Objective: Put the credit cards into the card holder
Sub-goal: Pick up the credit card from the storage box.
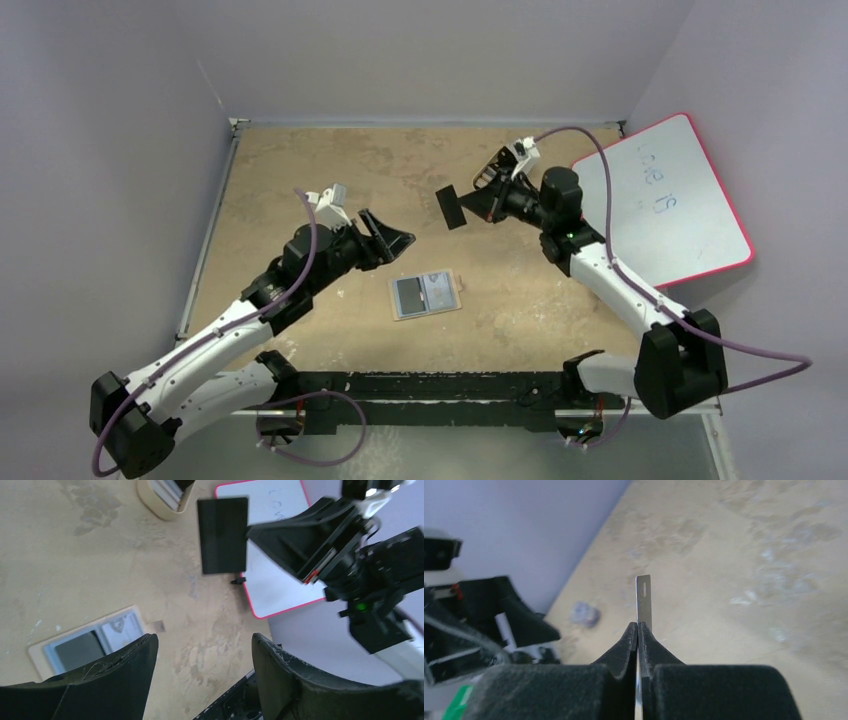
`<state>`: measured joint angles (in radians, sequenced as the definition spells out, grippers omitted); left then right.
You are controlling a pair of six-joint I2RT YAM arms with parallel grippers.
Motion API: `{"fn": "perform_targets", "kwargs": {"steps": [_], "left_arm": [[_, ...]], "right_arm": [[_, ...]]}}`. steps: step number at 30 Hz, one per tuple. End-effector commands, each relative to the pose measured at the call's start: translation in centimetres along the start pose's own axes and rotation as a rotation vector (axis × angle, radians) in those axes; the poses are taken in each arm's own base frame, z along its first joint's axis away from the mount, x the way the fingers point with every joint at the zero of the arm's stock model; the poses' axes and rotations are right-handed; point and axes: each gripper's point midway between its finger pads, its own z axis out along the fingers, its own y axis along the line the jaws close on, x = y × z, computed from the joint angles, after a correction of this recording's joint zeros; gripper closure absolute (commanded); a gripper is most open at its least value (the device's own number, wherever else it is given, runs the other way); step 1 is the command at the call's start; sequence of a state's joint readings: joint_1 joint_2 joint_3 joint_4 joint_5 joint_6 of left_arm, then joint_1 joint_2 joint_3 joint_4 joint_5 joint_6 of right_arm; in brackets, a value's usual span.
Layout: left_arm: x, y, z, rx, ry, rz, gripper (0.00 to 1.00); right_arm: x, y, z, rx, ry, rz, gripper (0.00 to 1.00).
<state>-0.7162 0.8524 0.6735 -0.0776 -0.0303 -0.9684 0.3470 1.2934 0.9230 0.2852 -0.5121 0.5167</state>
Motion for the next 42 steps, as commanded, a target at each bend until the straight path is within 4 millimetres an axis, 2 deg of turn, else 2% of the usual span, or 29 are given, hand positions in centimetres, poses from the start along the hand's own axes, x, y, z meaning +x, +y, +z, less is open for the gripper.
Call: {"fn": "perform_targets", "kwargs": {"steps": [1, 9, 14, 20, 22, 27, 28, 31, 34, 37, 38, 42], "left_arm": [[-3.2, -6.1, 0.2, 0.201, -0.077, 0.008, 0.32], [-1.3, -5.9, 2.1, 0.294, -0.056, -0.038, 0.31], [-1.1, -7.6, 1.8, 0.439, -0.063, -0.093, 0.31], [-1.4, -9.5, 1.1, 0.538, -0.059, -0.111, 0.37], [-1.3, -9.6, 0.9, 0.548, -0.060, -0.119, 0.48], [-1.1, -9.1, 0.6, 0.528, -0.055, -0.134, 0.92], [-1.1, -8.6, 0.8, 0.502, -0.056, -0.130, 1.00], [-0.6, -6.8, 1.5, 0.408, -0.049, -0.106, 1.00], [0.6, -4.3, 2.2, 0.292, -0.011, -0.070, 1.00], [2.1, -0.9, 2.4, 0.143, 0.036, -0.047, 1.00], [2.8, 0.3, 2.3, 0.102, 0.049, -0.054, 1.00], [5.6, 4.1, 2.3, -0.006, 0.118, -0.079, 1.00]], "right_arm": [[-0.5, 6.5, -2.7, -0.309, -0.085, 0.163, 1.00], [0.3, 9.1, -5.3, -0.439, -0.112, 0.287, 1.00], [0.7, 10.1, -6.0, -0.496, -0.112, 0.348, 1.00], [1.0, 11.7, -6.1, -0.541, -0.107, 0.374, 1.00], [1.2, 11.6, -5.9, -0.542, -0.104, 0.382, 1.00], [1.9, 10.8, -5.5, -0.514, -0.100, 0.403, 1.00], [2.0, 10.7, -5.4, -0.511, -0.093, 0.401, 1.00], [2.7, 9.6, -4.8, -0.454, -0.080, 0.380, 1.00], [3.7, 7.4, -4.1, -0.314, -0.074, 0.357, 0.84], [4.1, 4.9, -3.5, -0.161, -0.071, 0.311, 0.69], [4.3, 4.1, -3.3, -0.116, -0.062, 0.288, 0.67], [7.4, 0.7, -2.0, 0.041, 0.048, 0.252, 0.63]]}}
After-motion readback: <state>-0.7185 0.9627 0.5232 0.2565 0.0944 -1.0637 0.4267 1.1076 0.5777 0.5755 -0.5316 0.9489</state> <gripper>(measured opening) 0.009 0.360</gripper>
